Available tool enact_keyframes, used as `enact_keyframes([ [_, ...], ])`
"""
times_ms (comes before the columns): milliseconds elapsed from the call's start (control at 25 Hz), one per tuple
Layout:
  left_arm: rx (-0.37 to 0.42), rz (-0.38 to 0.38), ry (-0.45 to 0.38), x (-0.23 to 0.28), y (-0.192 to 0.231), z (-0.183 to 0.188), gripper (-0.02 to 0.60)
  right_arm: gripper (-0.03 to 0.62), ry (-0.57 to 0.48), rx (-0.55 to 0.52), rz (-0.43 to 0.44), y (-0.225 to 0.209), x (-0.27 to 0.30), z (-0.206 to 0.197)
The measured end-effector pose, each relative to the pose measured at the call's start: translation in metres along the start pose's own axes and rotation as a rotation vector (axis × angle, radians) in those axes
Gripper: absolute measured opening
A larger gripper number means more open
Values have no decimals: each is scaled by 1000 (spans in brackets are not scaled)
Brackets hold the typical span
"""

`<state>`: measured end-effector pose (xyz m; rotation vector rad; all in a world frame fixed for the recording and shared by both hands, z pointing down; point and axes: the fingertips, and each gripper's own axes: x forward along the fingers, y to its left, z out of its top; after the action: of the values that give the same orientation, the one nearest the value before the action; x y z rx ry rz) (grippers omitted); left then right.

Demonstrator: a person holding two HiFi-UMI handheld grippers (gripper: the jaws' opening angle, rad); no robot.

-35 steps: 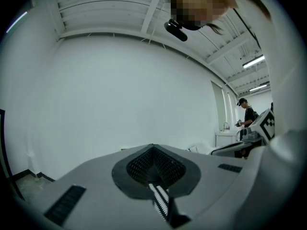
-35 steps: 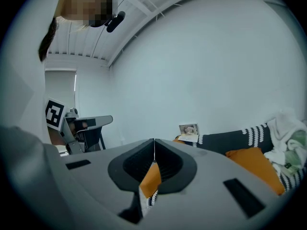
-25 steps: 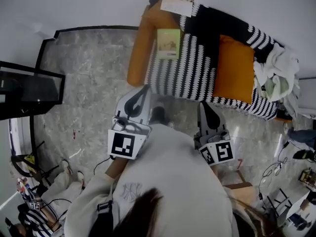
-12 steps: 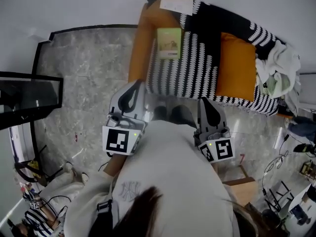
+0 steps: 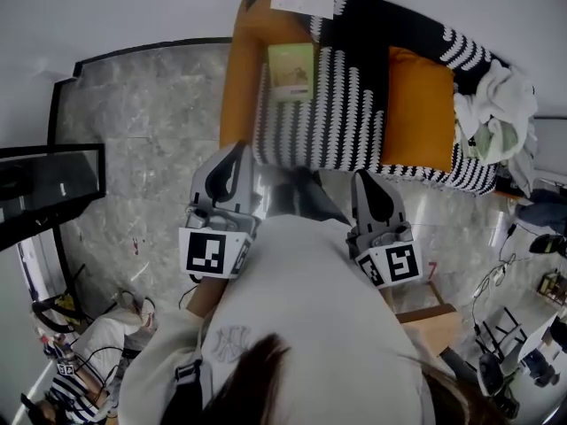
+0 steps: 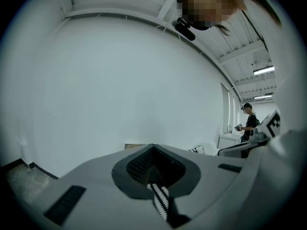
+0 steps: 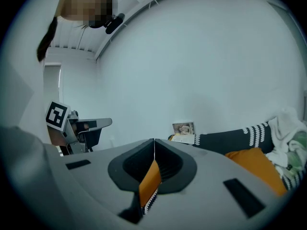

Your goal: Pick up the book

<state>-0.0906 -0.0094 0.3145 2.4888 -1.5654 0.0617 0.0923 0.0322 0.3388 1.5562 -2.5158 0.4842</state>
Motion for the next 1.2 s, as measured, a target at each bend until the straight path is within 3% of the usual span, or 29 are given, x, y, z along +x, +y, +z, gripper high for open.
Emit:
enact_keyframes([
  [680, 5, 153, -47, 72, -2, 22, 9, 20, 1, -41, 123, -73, 65, 38],
  [960, 2, 195, -42, 88, -9, 23, 9, 20, 53, -19, 162, -98, 73, 25],
  [1200, -2, 212, -9, 89, 3, 20, 9, 20, 62, -1, 185, -93, 84, 24],
])
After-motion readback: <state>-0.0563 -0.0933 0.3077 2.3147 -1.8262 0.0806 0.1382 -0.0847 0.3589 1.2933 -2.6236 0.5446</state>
